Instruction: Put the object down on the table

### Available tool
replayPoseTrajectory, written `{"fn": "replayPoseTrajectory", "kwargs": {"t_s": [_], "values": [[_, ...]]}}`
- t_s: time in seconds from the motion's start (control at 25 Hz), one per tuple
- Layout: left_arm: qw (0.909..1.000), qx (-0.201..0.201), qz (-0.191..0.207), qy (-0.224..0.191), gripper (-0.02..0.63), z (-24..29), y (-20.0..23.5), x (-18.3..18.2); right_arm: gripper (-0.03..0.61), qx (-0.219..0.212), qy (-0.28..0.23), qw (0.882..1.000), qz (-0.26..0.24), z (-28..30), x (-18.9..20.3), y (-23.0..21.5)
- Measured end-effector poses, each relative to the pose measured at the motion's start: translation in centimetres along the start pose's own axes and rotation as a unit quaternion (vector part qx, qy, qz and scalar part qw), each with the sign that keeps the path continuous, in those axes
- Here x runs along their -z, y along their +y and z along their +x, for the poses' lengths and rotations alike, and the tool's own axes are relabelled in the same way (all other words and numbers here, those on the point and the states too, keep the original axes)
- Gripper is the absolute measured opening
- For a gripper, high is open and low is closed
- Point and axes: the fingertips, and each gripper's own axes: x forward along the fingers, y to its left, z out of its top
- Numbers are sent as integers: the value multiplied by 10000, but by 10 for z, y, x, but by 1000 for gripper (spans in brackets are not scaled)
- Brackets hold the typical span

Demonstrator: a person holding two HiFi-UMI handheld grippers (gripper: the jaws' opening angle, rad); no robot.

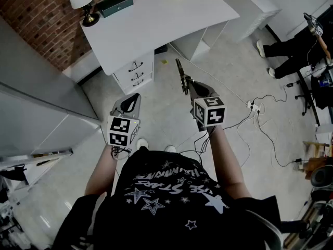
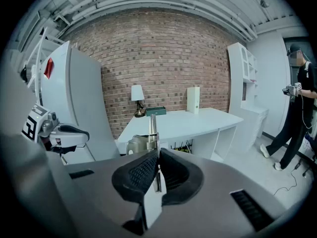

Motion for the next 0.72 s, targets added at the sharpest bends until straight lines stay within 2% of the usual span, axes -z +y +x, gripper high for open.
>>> {"fn": "replayPoseTrajectory", "kwargs": {"t_s": [0.44,0.72], "values": [[9999,-74,9,107,21,16,-30,-2,11,-73,17,10000,58,-16,15,-31],[9991,-379,-165,92,21,35,-46,-6,11,-282,3,9995,-133,-16,20,-62]]}}
